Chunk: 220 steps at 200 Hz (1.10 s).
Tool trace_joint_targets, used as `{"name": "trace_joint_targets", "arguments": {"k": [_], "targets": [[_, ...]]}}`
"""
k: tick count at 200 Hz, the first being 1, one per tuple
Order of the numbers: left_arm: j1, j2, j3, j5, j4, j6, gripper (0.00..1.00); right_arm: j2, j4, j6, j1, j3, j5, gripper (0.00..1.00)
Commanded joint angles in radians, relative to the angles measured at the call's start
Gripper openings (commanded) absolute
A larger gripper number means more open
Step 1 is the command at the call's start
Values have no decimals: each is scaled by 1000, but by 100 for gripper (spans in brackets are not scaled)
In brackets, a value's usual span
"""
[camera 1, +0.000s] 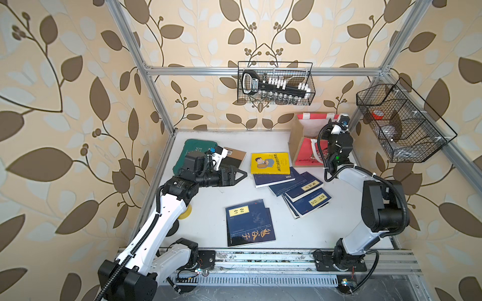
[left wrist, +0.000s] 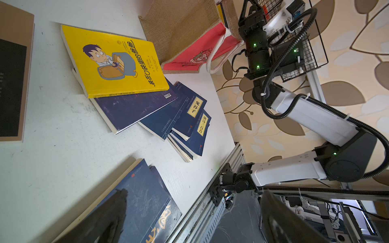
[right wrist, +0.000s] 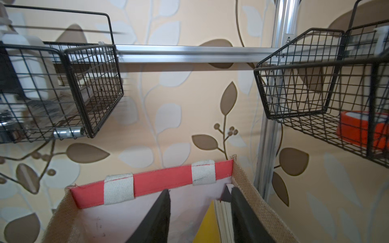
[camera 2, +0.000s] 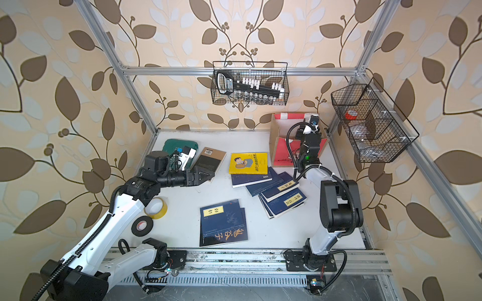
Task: Put the books into the canvas bag
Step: Place the book in the canvas bag.
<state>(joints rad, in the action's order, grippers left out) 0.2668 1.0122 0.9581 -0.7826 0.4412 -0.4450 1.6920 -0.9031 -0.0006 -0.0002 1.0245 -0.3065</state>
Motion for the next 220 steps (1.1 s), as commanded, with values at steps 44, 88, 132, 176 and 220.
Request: {"name": "trace_joint_targets", "arguments": {"k": [44,88,132,176,220], "targets": [[-6,-18,8,-20,-26,18,99,-41,106,21,-7,96,78,65],[-6,-23,3,-18,-32,13,99,-113,236,110,-41,137,164,83],[-7,-26,4,-12,-31,12,99,-198,460,246,-110,207,331,98],[-6,-15,-8,28,-16,-10,99,-293,777,323,-122,283,461,98],[-6,0,-76,109,-26,-89,99,-443,868,418,-48,140,609,98]]}}
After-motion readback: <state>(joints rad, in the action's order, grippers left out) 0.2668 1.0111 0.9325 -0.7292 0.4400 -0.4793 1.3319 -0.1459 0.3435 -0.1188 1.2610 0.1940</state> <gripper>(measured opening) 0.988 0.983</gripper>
